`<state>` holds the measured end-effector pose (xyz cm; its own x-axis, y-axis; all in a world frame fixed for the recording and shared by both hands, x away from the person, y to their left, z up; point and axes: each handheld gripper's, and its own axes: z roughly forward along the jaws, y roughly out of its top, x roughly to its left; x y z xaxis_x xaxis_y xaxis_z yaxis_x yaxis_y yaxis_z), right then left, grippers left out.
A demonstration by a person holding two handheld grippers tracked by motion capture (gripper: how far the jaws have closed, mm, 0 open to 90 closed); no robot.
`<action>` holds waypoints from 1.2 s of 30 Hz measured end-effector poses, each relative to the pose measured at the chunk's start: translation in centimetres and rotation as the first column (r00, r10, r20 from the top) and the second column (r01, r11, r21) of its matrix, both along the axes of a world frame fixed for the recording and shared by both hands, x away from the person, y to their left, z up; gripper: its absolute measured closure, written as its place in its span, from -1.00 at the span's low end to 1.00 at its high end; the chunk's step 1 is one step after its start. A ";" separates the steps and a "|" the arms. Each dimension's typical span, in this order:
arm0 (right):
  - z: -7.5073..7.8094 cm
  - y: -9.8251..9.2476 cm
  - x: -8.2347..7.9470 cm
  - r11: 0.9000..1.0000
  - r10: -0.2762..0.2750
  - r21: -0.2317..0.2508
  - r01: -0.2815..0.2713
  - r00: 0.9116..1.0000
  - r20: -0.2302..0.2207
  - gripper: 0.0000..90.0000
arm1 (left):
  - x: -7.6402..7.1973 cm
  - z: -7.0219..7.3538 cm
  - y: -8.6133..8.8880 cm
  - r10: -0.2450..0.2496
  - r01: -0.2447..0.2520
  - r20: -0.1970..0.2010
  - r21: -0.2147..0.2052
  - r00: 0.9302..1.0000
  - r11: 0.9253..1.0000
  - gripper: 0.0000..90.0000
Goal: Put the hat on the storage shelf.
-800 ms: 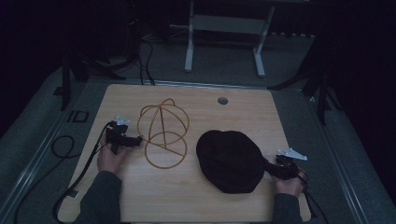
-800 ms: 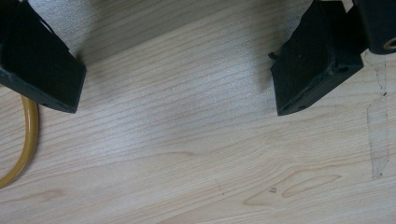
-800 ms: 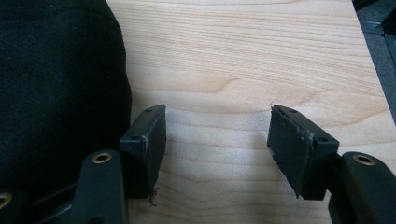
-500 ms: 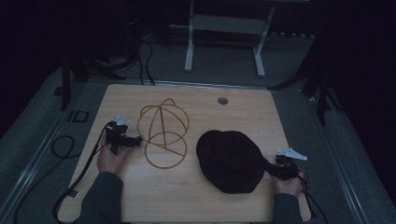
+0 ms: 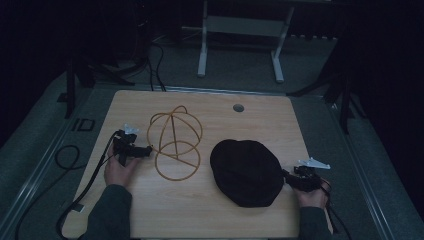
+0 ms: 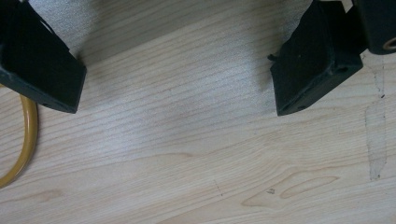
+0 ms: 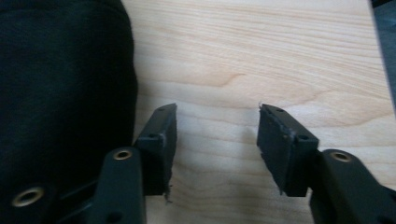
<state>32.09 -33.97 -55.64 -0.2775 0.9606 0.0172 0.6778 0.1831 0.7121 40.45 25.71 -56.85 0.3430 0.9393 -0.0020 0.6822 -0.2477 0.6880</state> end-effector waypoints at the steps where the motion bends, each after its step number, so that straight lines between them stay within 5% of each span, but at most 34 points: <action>1: 0.1 -0.1 0.1 1.000 0.012 0.022 -0.012 1.000 -0.016 0.13 | 0.0 0.0 0.0 0.000 0.000 0.000 0.001 1.000 1.000 -0.94; 7: 0.8 -0.2 0.2 0.998 0.060 0.024 -0.059 0.997 -0.040 0.13 | 0.0 0.0 0.0 0.000 0.000 0.000 0.001 1.000 1.000 -0.94; 13: 3.7 0.5 0.3 0.991 0.131 -0.023 -0.131 0.991 -0.013 0.07 | 0.0 0.0 0.0 0.000 0.000 0.000 0.000 1.000 1.000 -0.94; 25: 6.6 2.0 2.2 0.967 0.247 -0.051 -0.250 0.967 -0.056 -0.02 | 0.0 0.0 0.0 0.001 -0.001 -0.001 -0.002 1.000 1.000 -0.94; 30: 7.8 3.1 3.2 0.944 0.313 -0.079 -0.320 0.946 -0.086 -0.04 | 0.0 0.0 0.0 0.001 -0.001 -0.001 -0.002 1.000 1.000 -0.94; 36: 8.7 3.9 4.4 0.929 0.354 -0.084 -0.361 0.931 -0.090 -0.03 | 0.0 0.0 0.0 0.001 -0.001 0.000 -0.001 1.000 1.000 -0.94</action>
